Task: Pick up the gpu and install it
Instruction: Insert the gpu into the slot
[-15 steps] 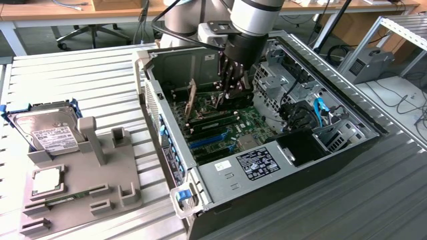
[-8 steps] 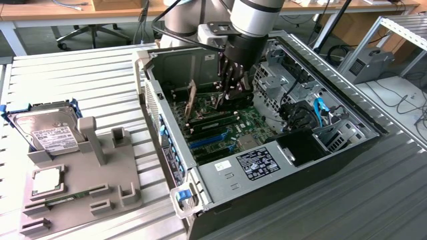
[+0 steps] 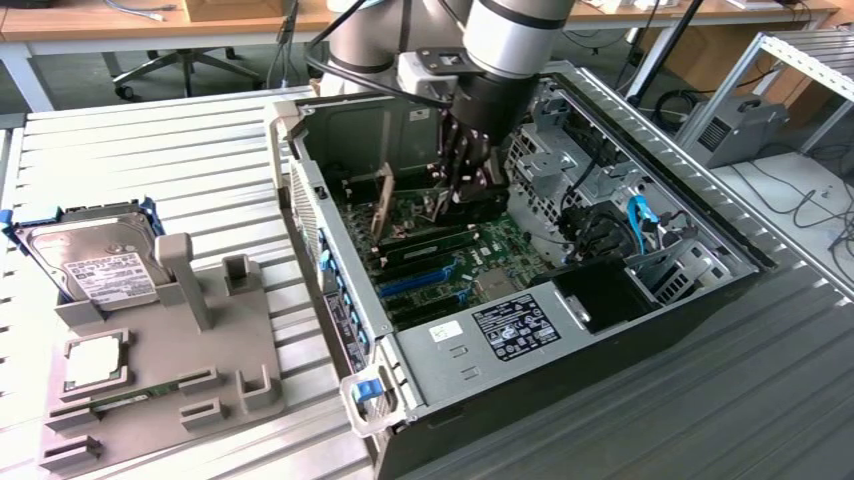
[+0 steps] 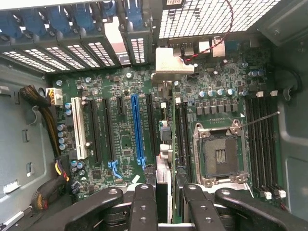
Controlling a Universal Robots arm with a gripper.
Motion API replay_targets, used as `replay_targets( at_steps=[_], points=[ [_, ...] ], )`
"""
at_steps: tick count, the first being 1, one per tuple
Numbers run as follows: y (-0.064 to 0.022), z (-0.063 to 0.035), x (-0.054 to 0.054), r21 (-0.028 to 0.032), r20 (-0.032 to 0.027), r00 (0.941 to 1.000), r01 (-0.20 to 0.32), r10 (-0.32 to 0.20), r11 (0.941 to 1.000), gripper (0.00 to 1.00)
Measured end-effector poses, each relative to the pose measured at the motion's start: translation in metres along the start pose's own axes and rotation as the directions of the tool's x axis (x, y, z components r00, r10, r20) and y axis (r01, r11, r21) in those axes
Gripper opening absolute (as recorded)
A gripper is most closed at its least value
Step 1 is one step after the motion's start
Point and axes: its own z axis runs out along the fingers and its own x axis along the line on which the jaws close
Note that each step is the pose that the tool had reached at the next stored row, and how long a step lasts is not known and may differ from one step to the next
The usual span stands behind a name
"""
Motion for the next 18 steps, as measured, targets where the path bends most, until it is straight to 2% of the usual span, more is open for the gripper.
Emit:
replay_targets(
  at_steps=[18],
  points=[
    [-0.0009,0.0005,0.0081,0.0,-0.0001,1.0,0.0,0.0,1.0,0.26]
  ],
)
